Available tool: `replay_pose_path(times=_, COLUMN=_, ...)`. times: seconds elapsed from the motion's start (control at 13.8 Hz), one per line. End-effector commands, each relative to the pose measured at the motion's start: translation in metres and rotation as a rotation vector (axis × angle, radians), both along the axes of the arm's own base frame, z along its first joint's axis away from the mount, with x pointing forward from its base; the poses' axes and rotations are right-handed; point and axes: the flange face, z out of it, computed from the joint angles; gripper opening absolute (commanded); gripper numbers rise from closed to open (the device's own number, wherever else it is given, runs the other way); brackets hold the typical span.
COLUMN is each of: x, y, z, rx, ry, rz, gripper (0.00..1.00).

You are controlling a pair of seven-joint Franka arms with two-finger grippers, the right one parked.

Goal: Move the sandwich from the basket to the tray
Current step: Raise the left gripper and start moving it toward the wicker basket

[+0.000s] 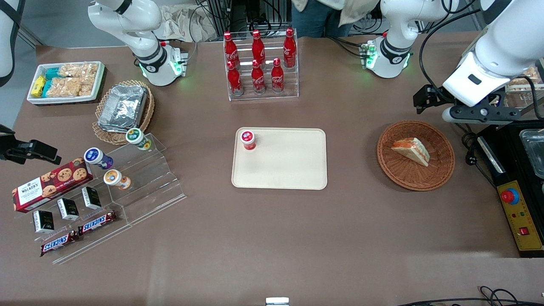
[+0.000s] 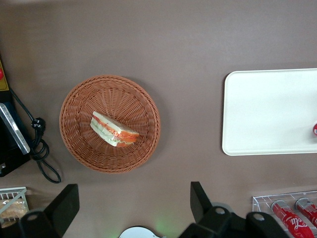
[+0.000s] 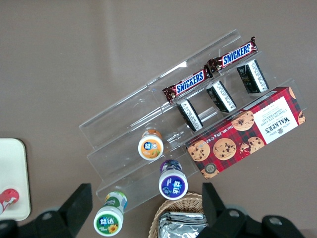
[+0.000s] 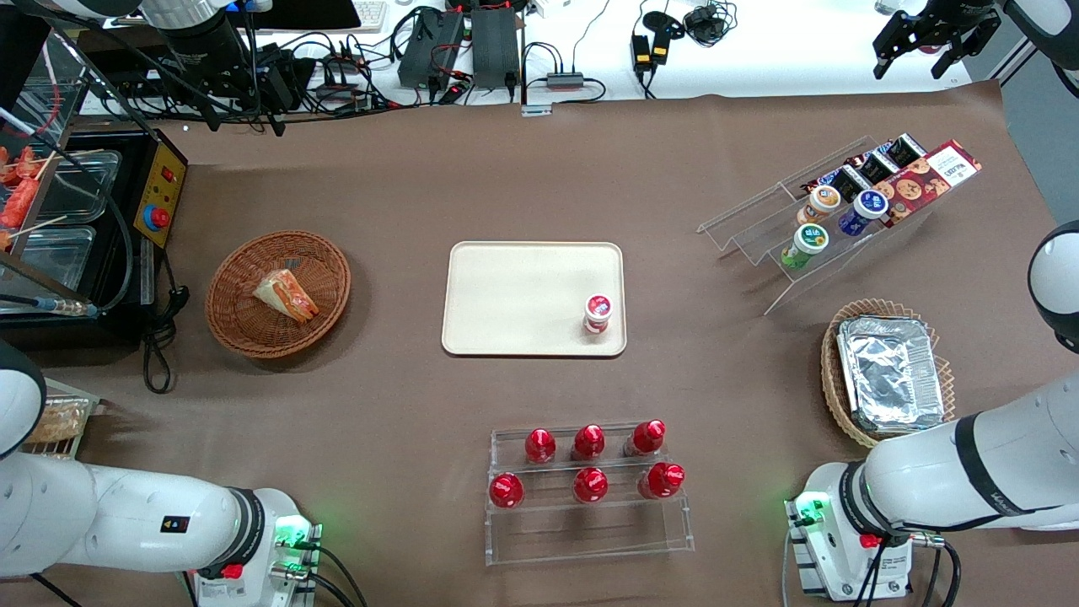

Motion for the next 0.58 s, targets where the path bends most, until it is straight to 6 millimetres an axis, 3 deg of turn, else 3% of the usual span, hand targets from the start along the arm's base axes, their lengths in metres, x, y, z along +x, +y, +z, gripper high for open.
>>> replay_pose_path(times=0.0, x=-0.005, y=0.001, z=0.009, rx=0.003, ry=-0.007, rz=0.035, gripper=1.0)
replay_pose_path(times=0.51, x=0.003, y=0.002, z=-0.002, rx=0.02, ry=0.006, rz=0.366, gripper=1.0)
